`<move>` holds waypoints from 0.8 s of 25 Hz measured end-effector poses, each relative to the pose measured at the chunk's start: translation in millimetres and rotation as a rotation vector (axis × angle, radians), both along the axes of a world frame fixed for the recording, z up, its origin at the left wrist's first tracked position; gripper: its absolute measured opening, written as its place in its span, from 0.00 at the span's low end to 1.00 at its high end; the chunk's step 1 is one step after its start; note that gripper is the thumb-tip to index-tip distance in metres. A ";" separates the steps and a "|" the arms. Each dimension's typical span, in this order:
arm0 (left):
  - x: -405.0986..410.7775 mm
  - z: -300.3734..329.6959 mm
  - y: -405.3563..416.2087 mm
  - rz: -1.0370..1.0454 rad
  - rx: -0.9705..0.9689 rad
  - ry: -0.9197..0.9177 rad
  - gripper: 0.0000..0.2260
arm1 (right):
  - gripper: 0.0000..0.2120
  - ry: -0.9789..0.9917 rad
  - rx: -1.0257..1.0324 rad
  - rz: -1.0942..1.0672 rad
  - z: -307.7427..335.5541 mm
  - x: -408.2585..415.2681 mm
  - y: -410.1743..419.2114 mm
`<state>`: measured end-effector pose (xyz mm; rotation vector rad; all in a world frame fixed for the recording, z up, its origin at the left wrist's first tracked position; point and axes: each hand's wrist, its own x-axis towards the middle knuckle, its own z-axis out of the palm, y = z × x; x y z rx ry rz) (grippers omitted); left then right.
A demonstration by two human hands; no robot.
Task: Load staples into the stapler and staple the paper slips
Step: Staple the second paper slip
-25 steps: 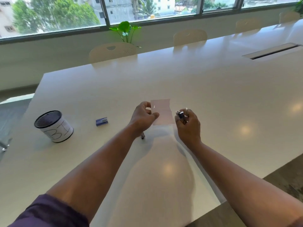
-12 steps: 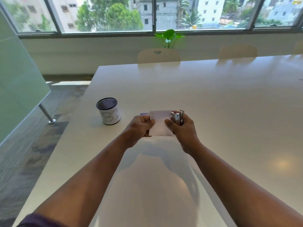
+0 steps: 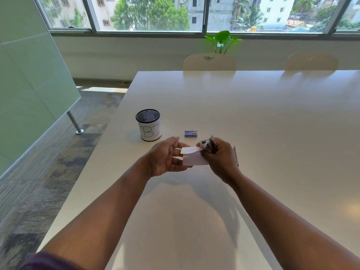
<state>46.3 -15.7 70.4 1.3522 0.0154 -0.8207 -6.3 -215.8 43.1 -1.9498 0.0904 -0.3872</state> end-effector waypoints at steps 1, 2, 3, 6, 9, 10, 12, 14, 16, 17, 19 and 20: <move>-0.1 -1.4 -0.1 -0.014 0.007 -0.013 0.15 | 0.05 -0.022 -0.019 0.024 -0.6 -0.9 0.8; -0.4 -3.1 -0.8 -0.021 0.015 -0.046 0.13 | 0.07 -0.040 -0.038 0.048 -0.8 -1.7 1.4; -0.2 -4.7 -2.0 -0.014 0.021 -0.083 0.11 | 0.11 -0.054 -0.061 0.067 -0.2 -2.4 1.4; 3.5 -8.0 -2.5 0.070 0.014 -0.119 0.10 | 0.20 -0.068 -0.079 0.067 3.7 -1.5 -0.8; 7.6 -9.9 -1.6 0.126 0.008 -0.126 0.10 | 0.19 -0.042 0.143 -0.028 5.3 0.3 -5.9; 8.2 -10.0 -2.2 0.130 0.017 -0.138 0.09 | 0.16 -0.027 0.195 -0.062 5.7 1.7 -7.1; 9.1 -8.9 -4.4 0.131 0.045 -0.167 0.10 | 0.10 0.013 0.234 -0.070 7.5 5.7 -7.1; 10.0 -6.7 -7.5 0.122 0.077 -0.194 0.11 | 0.10 0.070 0.205 -0.033 9.2 9.2 -5.4; 10.6 -4.4 -9.3 0.110 0.099 -0.216 0.10 | 0.09 0.118 0.164 0.008 9.1 11.7 -4.3; 11.1 -3.6 -9.6 0.104 0.104 -0.224 0.10 | 0.08 0.130 0.165 0.029 8.6 12.5 -4.2; 11.8 -2.4 -10.2 0.096 0.092 -0.224 0.08 | 0.07 0.147 0.197 0.054 7.9 13.0 -4.3; 12.3 -2.1 -10.5 0.095 0.076 -0.216 0.08 | 0.06 0.156 0.222 0.063 7.9 13.2 -4.6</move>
